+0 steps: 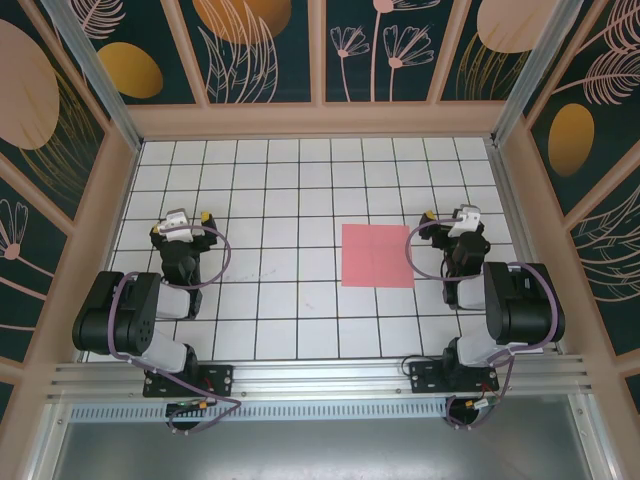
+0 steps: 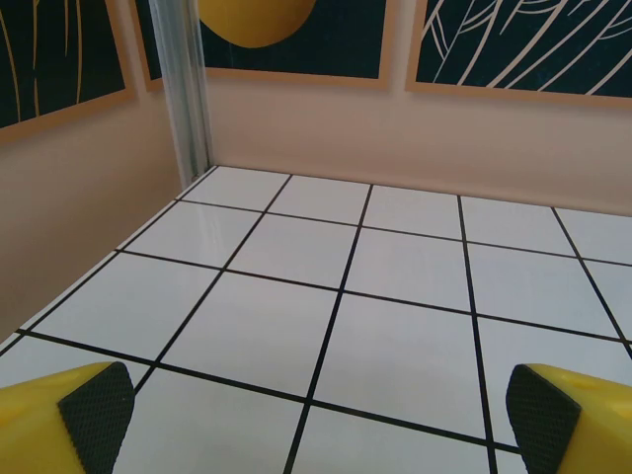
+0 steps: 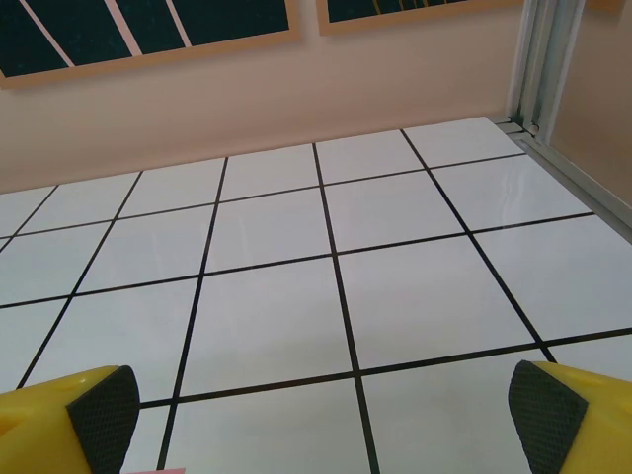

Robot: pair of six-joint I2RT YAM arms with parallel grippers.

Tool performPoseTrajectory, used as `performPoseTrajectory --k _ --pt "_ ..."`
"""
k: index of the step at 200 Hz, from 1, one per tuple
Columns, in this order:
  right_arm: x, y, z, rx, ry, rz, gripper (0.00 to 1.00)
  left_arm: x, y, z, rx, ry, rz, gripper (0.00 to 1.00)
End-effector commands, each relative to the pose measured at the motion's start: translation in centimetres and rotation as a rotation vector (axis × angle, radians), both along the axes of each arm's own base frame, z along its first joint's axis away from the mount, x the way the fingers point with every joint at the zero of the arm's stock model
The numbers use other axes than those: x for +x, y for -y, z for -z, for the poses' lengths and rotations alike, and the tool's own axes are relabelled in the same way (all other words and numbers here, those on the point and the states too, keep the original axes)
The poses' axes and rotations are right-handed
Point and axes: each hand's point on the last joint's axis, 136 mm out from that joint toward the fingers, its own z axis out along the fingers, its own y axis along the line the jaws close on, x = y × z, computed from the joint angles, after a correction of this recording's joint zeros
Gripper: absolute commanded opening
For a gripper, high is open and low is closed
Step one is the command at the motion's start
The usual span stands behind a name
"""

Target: Fold a paper plane with a square sheet of paper (pick it up from the middle)

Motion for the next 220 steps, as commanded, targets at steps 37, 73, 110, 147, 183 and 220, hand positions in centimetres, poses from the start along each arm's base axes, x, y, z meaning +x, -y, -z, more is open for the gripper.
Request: performPoseTrajectory --k 37,73,110,147,183,220 --pt "-0.1 0.0 -0.3 -0.007 0.024 -0.009 0.99 0.2 -0.2 -0.8 -0.006 0.034 -0.002 0.98" --pt "-0.1 0.0 -0.3 -0.006 0.023 -0.011 0.99 0.3 -0.1 -0.8 -0.006 0.034 -0.002 0.98" --pt "-0.1 0.0 -0.3 -0.006 0.022 -0.01 0.99 0.3 -0.1 -0.8 -0.008 0.032 -0.002 0.99" --pt "-0.1 0.1 -0.4 -0.007 0.027 -0.008 0.99 0.1 -0.1 -0.9 -0.004 0.04 -0.002 0.99" --pt "0.4 0.4 -1.8 -0.03 0.017 0.05 0.99 -0.4 -1.0 -2.8 -0.024 0.051 -0.053 0.98" --pt "1.7 -0.7 -4.8 0.009 -0.067 0.072 0.99 -0.6 -3.3 -3.7 -0.141 -0.042 -0.223 0.98"
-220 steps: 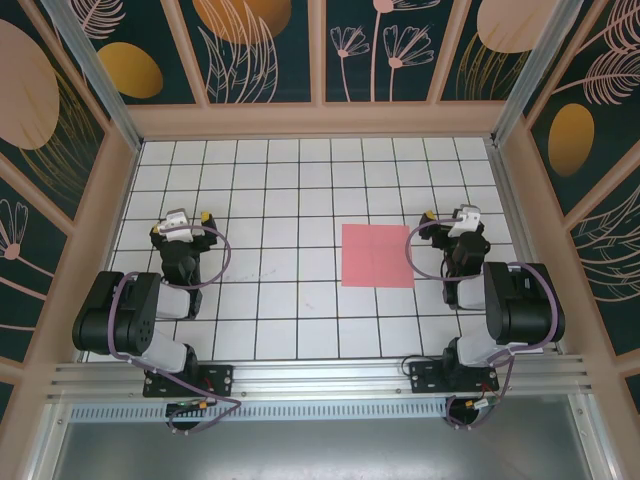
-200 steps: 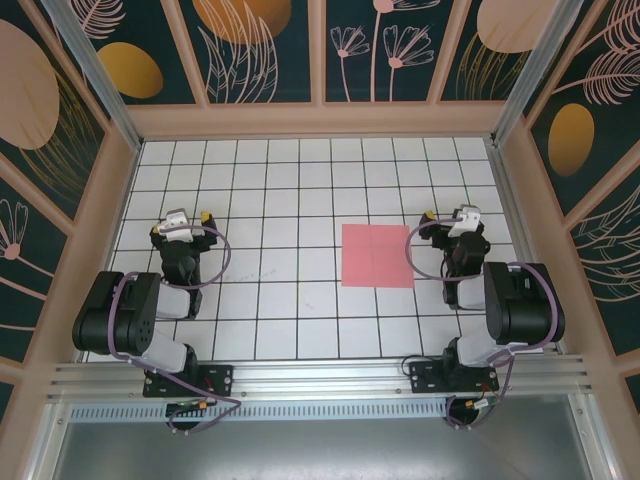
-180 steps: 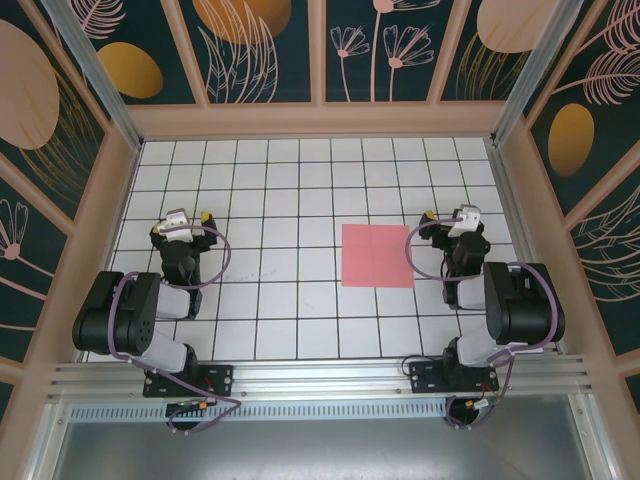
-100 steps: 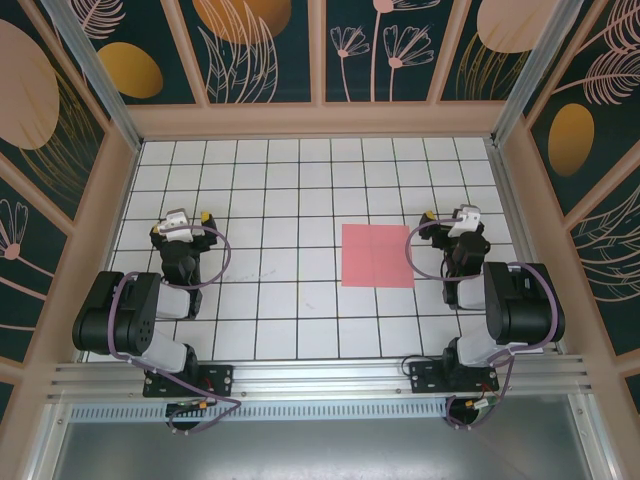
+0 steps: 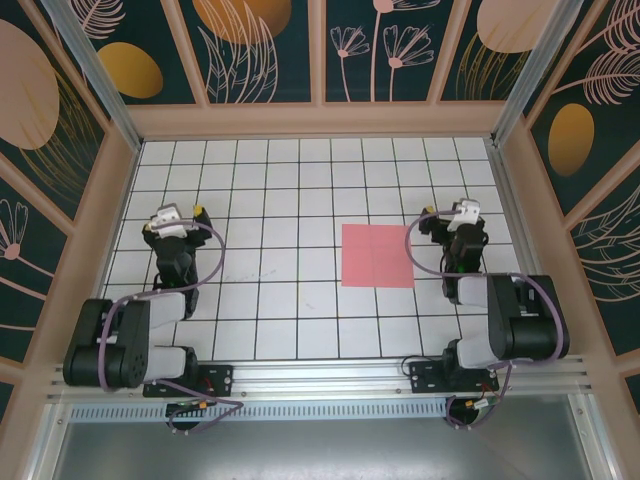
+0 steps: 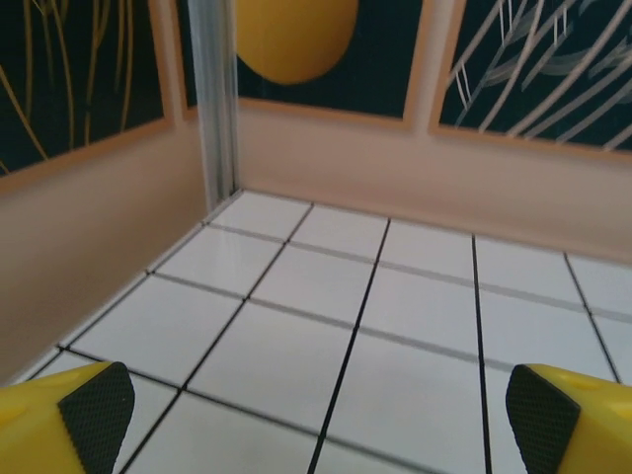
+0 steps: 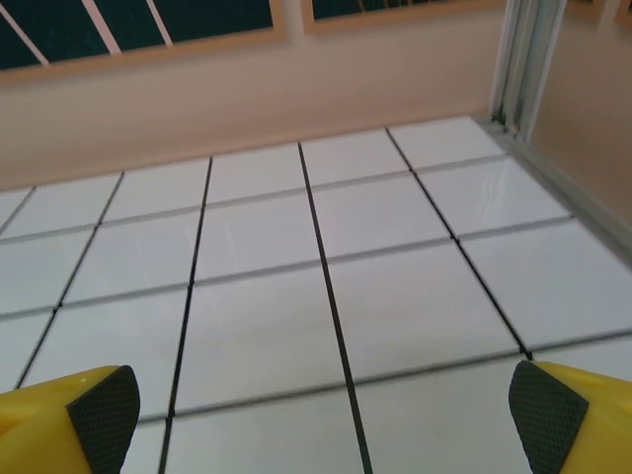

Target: Fold a paper plane with a square sheet of paper (pick it up from the middle)

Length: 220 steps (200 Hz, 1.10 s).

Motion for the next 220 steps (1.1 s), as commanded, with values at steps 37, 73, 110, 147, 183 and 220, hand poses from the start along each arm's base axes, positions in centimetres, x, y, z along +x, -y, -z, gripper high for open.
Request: performPoseTrajectory --k 37,73,110,147,183,220 --pt "1.6 -5.3 -2.9 0.257 -0.328 -0.08 0.99 0.0 -1.6 -2.4 -0.249 -0.13 -0.146 0.98" --pt "-0.2 -11.6 0.4 0.33 -0.595 -0.185 0.99 0.2 -0.4 -4.8 -0.304 -0.238 -0.099 0.98" --pt "-2.5 -16.5 4.0 0.424 -0.771 -0.226 0.99 0.7 1.8 -6.8 -0.339 -0.24 0.031 0.99" --pt "-3.6 -18.9 7.0 0.418 -0.847 -0.19 0.99 0.6 3.1 -7.0 -0.332 -0.237 0.116 0.98" --pt "-4.4 -19.9 9.8 0.381 -0.916 -0.148 0.99 0.7 3.3 -6.4 -0.317 -0.257 0.13 0.98" --pt "-5.1 -21.2 11.4 0.313 -0.978 -0.163 0.98 0.7 3.2 -6.1 -0.311 -0.261 0.125 0.99"
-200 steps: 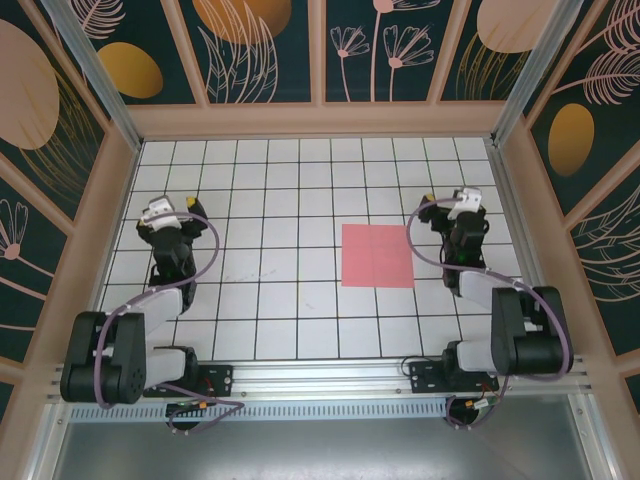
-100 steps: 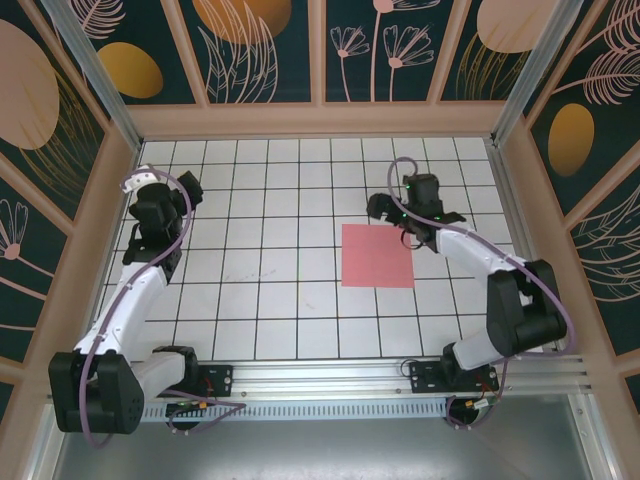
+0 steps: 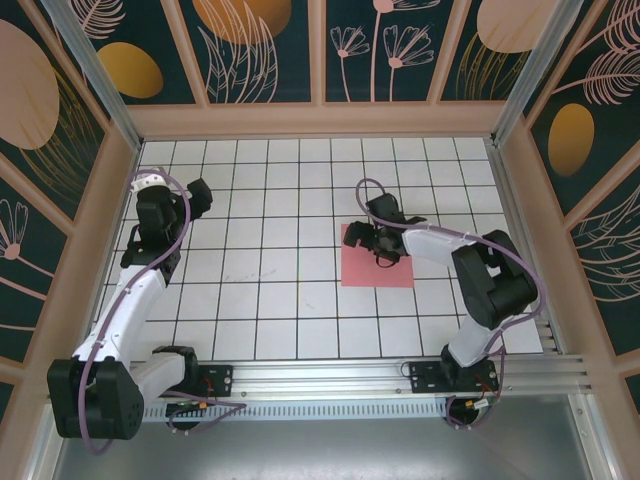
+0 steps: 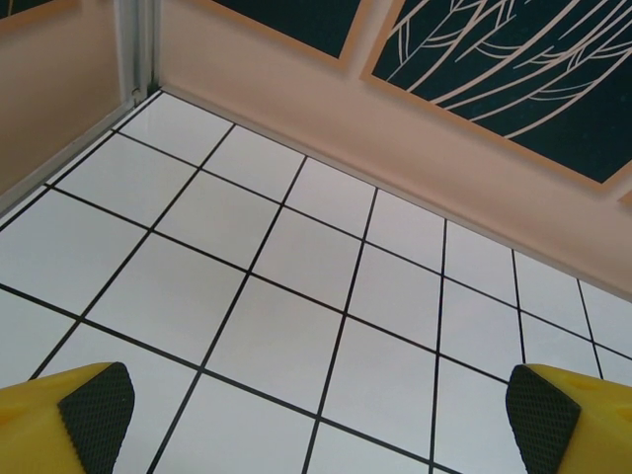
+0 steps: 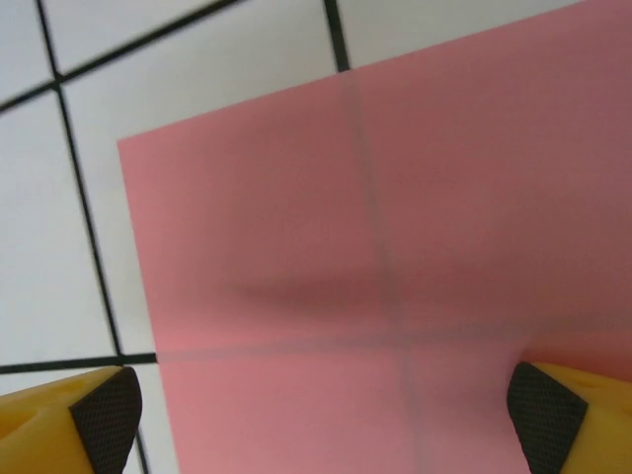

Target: Fold a paper plane with a square sheet of paper (pick it up from the middle)

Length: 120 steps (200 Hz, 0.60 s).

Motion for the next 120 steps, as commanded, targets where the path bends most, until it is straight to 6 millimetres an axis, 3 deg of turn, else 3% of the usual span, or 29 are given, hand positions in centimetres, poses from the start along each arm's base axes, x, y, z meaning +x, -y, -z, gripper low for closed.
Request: performPoseTrajectory --k 1,58,110,120 --pt "-0.6 -0.6 1.1 -0.043 -0.052 -0.009 0.98 -0.2 0.0 0.5 0.016 -0.016 0.017 0.98" --pt "-3.3 -3.0 3.8 -0.067 -0.141 -0.117 0.97 -0.3 -0.7 1.1 0.033 -0.037 -0.022 0.99" --pt "-6.4 -7.8 4.5 -0.117 -0.169 -0.261 0.96 -0.3 -0.8 1.6 0.032 -0.055 -0.03 0.99" --pt "-6.3 -8.3 3.9 -0.144 -0.154 -0.27 0.95 -0.3 -0.9 1.7 0.034 -0.058 -0.034 0.98"
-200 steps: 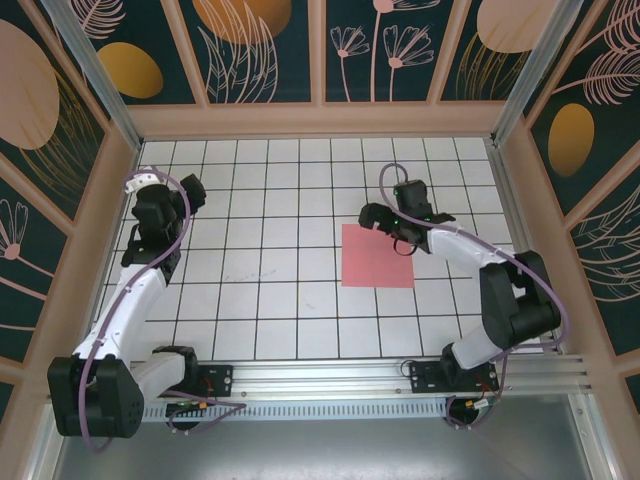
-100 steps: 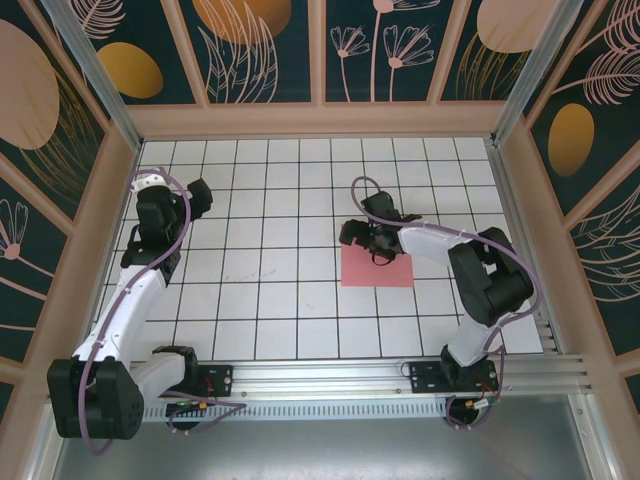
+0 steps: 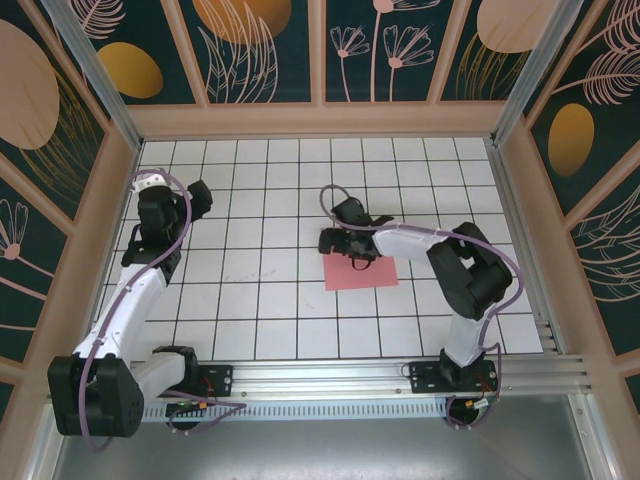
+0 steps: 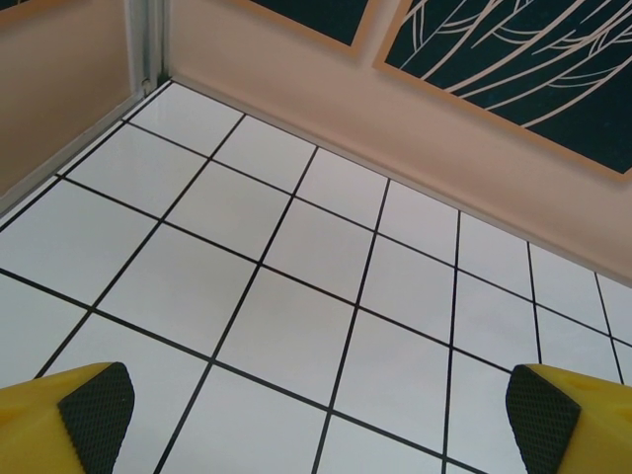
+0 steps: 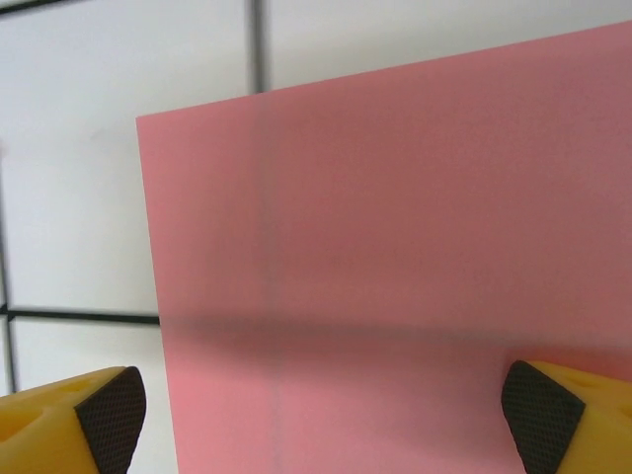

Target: Fold a paper plane with a square sheet of paper (pick it up from the middle)

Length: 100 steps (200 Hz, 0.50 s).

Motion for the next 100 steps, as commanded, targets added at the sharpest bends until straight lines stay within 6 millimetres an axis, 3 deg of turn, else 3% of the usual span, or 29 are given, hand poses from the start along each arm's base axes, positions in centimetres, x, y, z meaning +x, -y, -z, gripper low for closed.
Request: performPoseTrajectory --k 1,45,66,100 --pt "-4.7 -1.1 3.1 -0.08 -0.166 -0.08 0.95 -0.3 -0.6 0.9 0.024 -0.029 -0.02 0.99" --pt "-1.1 0.6 -2.5 -0.206 -0.024 -0.031 0.99 -0.1 -0.4 1.1 0.02 -0.039 -0.01 0.99" --pt "-1.4 1.8 -1.8 -0.203 -0.073 -0.061 0.99 -0.1 -0.1 1.4 0.015 -0.049 0.008 0.98" --pt "-3.3 2.0 -0.4 -0.224 -0.156 -0.151 0.99 0.1 0.4 1.9 0.001 -0.067 0.033 0.98"
